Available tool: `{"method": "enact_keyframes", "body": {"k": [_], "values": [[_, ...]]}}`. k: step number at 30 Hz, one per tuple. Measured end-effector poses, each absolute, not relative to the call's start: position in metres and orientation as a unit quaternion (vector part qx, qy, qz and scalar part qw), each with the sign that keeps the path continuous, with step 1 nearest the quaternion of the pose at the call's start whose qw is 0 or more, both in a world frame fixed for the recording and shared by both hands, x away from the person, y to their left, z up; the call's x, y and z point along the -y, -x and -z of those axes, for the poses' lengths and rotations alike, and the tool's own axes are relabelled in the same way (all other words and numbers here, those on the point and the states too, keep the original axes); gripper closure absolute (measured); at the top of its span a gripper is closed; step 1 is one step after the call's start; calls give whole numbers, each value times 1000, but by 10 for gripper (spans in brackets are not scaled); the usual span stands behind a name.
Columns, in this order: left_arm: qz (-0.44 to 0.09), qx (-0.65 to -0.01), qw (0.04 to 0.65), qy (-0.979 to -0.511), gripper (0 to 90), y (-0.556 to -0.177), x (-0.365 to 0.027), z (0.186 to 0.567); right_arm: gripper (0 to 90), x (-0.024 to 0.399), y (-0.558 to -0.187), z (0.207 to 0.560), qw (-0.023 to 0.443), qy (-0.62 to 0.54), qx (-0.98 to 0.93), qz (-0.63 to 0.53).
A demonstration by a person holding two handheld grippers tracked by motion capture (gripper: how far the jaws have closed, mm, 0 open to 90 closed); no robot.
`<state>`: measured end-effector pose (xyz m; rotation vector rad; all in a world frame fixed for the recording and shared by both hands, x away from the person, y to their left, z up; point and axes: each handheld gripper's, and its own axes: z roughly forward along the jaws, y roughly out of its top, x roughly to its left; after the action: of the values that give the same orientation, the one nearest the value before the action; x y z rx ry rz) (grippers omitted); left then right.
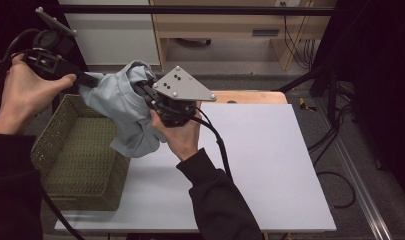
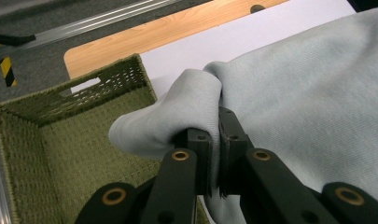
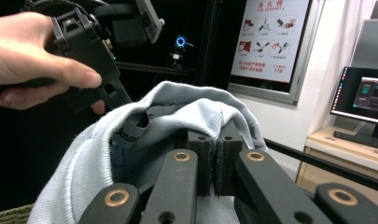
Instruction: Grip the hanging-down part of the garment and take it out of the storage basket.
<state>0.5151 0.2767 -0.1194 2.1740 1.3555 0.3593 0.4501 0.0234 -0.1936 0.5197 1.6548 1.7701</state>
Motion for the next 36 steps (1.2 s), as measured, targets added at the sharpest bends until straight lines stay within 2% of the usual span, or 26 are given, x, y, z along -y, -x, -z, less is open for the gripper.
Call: {"method": "enact_keyframes", "body": {"k": [22,32,36], "values": [[-136,-493,265,-817,852,-516,-261,125,884,-6,-451,198,317,-199,-643,-668],[-133,-504,254,-815,852,-521,-267,137,878,1,-467,255,263,-226,-684,-642],[-130,-503,253,-816,852,-522,-266,141,872,-1,-472,292,235,-245,-703,-625]]}}
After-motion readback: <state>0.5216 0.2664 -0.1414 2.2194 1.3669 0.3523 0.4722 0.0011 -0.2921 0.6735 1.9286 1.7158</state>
